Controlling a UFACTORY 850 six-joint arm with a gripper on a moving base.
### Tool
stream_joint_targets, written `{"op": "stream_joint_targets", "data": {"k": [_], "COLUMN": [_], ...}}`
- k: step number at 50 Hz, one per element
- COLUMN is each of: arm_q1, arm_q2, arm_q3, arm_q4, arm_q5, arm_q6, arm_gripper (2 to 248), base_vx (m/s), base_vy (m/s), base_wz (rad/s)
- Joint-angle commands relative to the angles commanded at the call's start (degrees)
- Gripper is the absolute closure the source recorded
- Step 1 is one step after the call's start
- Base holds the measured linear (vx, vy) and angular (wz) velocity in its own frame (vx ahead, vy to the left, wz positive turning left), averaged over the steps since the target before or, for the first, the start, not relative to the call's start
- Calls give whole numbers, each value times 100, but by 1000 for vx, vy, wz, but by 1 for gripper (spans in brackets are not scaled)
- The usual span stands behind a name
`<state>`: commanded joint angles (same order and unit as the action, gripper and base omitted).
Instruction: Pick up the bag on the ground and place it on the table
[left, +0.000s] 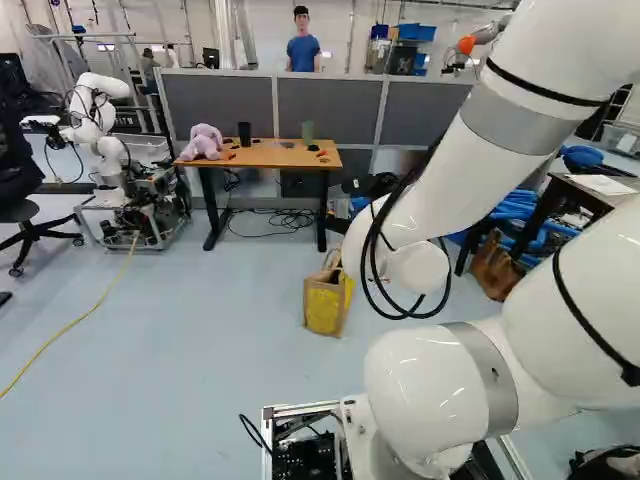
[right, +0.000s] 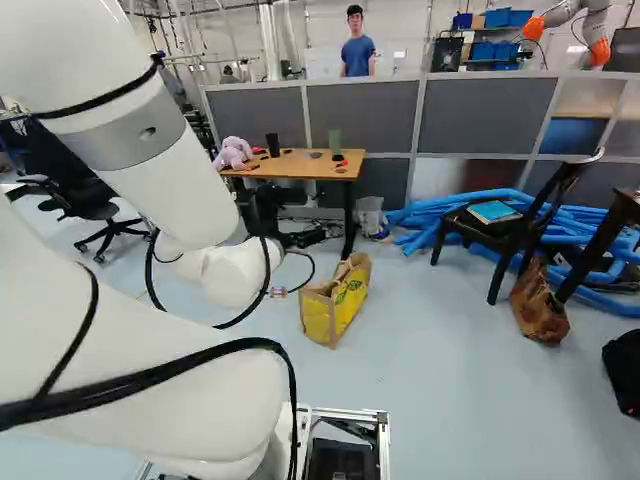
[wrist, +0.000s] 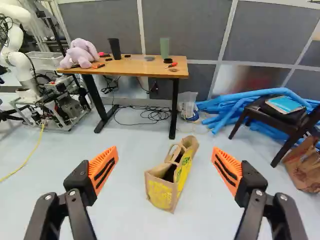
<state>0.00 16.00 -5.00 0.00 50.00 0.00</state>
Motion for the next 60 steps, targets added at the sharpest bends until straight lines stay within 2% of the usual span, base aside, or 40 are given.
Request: {"op": "stream_joint_targets", "data": {"k": [60], "arm_q1": [0], "arm_q2": [0], "arm_q3": [0], "arm_q4": [0], "arm_q5": [0], "arm_q6": [0], "arm_gripper": [3], "base_vx": [158], "base_vy": [5], "base_wz": [4]}}
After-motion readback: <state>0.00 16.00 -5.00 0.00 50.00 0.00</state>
